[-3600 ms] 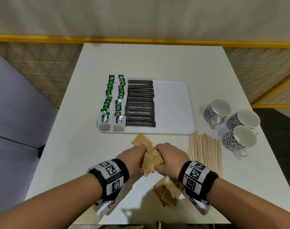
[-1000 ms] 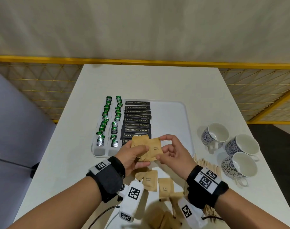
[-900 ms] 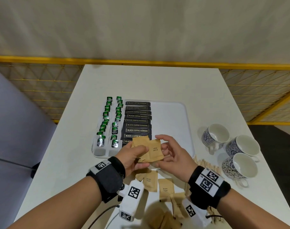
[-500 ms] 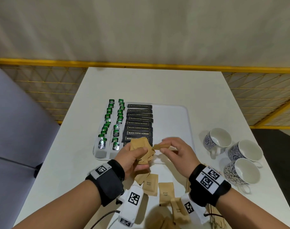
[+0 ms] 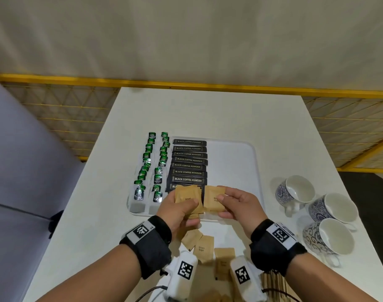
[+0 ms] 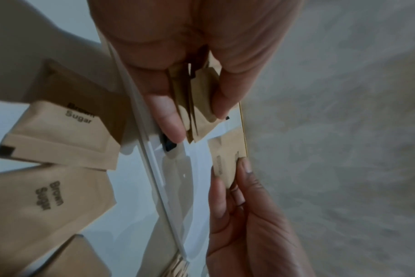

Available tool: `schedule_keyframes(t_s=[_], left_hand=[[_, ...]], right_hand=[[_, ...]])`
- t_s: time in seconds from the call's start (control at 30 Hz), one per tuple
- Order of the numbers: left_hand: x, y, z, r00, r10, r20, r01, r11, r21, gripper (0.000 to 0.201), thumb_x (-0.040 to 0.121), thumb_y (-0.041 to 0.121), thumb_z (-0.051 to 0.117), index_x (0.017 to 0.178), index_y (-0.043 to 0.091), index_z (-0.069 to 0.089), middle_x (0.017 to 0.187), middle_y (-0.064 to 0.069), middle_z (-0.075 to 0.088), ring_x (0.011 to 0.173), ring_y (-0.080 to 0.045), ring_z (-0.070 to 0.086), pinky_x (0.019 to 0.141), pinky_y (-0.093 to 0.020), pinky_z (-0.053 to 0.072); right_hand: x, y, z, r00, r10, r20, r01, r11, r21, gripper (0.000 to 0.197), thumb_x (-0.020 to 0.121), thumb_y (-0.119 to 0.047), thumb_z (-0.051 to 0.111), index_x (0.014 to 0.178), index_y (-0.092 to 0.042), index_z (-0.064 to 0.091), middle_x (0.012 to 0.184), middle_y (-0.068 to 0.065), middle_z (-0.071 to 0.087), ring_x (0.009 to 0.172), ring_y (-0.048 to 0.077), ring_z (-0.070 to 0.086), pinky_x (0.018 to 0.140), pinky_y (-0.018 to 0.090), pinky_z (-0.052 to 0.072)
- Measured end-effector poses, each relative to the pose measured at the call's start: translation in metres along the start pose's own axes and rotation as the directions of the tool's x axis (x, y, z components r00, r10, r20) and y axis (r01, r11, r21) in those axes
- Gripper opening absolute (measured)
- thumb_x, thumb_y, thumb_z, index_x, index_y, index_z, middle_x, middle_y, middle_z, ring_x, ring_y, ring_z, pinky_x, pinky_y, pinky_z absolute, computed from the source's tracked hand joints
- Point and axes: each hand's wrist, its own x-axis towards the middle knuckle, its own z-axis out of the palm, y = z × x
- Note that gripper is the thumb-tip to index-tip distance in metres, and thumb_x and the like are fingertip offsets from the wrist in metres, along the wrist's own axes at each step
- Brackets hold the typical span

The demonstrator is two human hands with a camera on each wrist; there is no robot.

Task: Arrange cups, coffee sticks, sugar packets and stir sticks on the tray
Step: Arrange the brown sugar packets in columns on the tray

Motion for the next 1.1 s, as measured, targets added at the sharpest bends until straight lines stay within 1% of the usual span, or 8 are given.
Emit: schedule_keyframes(t_s=[0.13, 0.23, 0.4, 0.5, 0.57, 0.67, 0.77, 1.1], left_hand=[[0.006, 0.006, -0.003, 0.999, -0.011, 0.036, 0.012, 1.0, -0.015, 0.032, 0.085, 0.006, 0.067, 0.114, 0.016, 0.057, 0.109, -0.01, 0.068, 0.092, -0.024, 0.068, 0.063, -0.034, 0.058], [0.011, 0.012, -0.002, 0.997, -0.02, 0.08, 0.023, 0.999, -0.031, 0.034, 0.082, 0.003, 0.069, 0.112, 0.015, 0.058, 0.104, -0.009, 0.068, 0.089, -0.023, 0.068, 0.058, -0.031, 0.058], [0.023, 0.018, -0.006, 0.998, -0.012, 0.062, 0.009, 0.999, 0.044, 0.036, 0.08, -0.001, 0.07, 0.109, 0.015, 0.057, 0.1, -0.007, 0.067, 0.079, -0.021, 0.07, 0.054, -0.027, 0.057], [0.027, 0.02, -0.008, 0.998, -0.009, 0.069, 0.005, 0.998, 0.056, 0.034, 0.08, -0.001, 0.07, 0.106, 0.016, 0.057, 0.101, -0.008, 0.067, 0.079, -0.021, 0.071, 0.054, -0.027, 0.057], [0.032, 0.022, -0.008, 0.998, -0.009, 0.069, 0.005, 0.999, 0.051, 0.032, 0.08, -0.001, 0.07, 0.105, 0.016, 0.057, 0.101, -0.009, 0.067, 0.082, -0.023, 0.07, 0.054, -0.028, 0.057], [0.041, 0.03, -0.01, 0.997, -0.01, 0.074, 0.007, 0.999, 0.033, 0.032, 0.081, -0.001, 0.069, 0.106, 0.016, 0.058, 0.098, -0.01, 0.069, 0.085, -0.024, 0.07, 0.057, -0.03, 0.058], [0.05, 0.04, -0.013, 0.996, -0.03, 0.085, 0.029, 1.0, 0.012, 0.035, 0.081, 0.002, 0.07, 0.112, 0.014, 0.059, 0.101, -0.011, 0.072, 0.086, -0.024, 0.071, 0.059, -0.032, 0.058], [0.079, 0.069, -0.014, 0.986, -0.055, 0.158, 0.058, 0.998, -0.016, 0.022, 0.089, 0.0, 0.059, 0.109, 0.007, 0.059, 0.101, -0.014, 0.072, 0.085, -0.027, 0.071, 0.059, -0.032, 0.059]], right_hand=[[0.003, -0.003, 0.006, 1.0, 0.019, -0.001, -0.019, 0.998, 0.06, 0.026, 0.09, 0.003, 0.057, 0.1, -0.017, 0.07, 0.085, 0.006, 0.07, 0.076, 0.014, 0.067, 0.064, 0.018, 0.057], [0.008, -0.002, 0.011, 1.0, 0.013, -0.01, -0.013, 1.0, 0.013, 0.027, 0.089, 0.004, 0.058, 0.102, -0.016, 0.07, 0.084, 0.006, 0.068, 0.076, 0.013, 0.066, 0.062, 0.018, 0.056], [0.013, 0.002, 0.02, 1.0, -0.001, -0.015, 0.001, 0.999, -0.051, 0.028, 0.086, -0.002, 0.064, 0.097, -0.026, 0.072, 0.086, 0.005, 0.073, 0.075, 0.011, 0.067, 0.064, 0.019, 0.055], [0.017, 0.001, 0.023, 1.0, 0.012, -0.02, -0.014, 0.996, -0.084, 0.023, 0.085, -0.002, 0.066, 0.096, -0.022, 0.073, 0.092, 0.014, 0.073, 0.075, 0.012, 0.066, 0.065, 0.02, 0.055], [0.024, -0.006, 0.019, 0.998, 0.021, -0.056, -0.027, 0.995, -0.093, 0.02, 0.086, -0.001, 0.064, 0.095, -0.016, 0.073, 0.086, 0.012, 0.071, 0.069, 0.01, 0.066, 0.063, 0.018, 0.055], [0.052, -0.023, 0.005, 0.982, 0.028, -0.189, -0.046, 0.995, -0.092, 0.018, 0.088, 0.0, 0.061, 0.088, -0.016, 0.069, 0.079, 0.004, 0.07, 0.062, 0.011, 0.062, 0.063, 0.021, 0.054], [0.089, -0.038, -0.01, 0.951, 0.023, -0.31, -0.063, 0.991, -0.121, 0.015, 0.089, -0.001, 0.06, 0.099, -0.011, 0.066, 0.079, 0.007, 0.066, 0.065, 0.019, 0.057, 0.069, 0.029, 0.054], [0.181, -0.048, -0.01, 0.93, -0.018, -0.368, -0.134, 0.914, -0.384, 0.028, 0.086, -0.011, 0.063, 0.114, -0.013, 0.068, 0.095, 0.007, 0.072, 0.073, 0.019, 0.066, 0.076, 0.031, 0.058]])
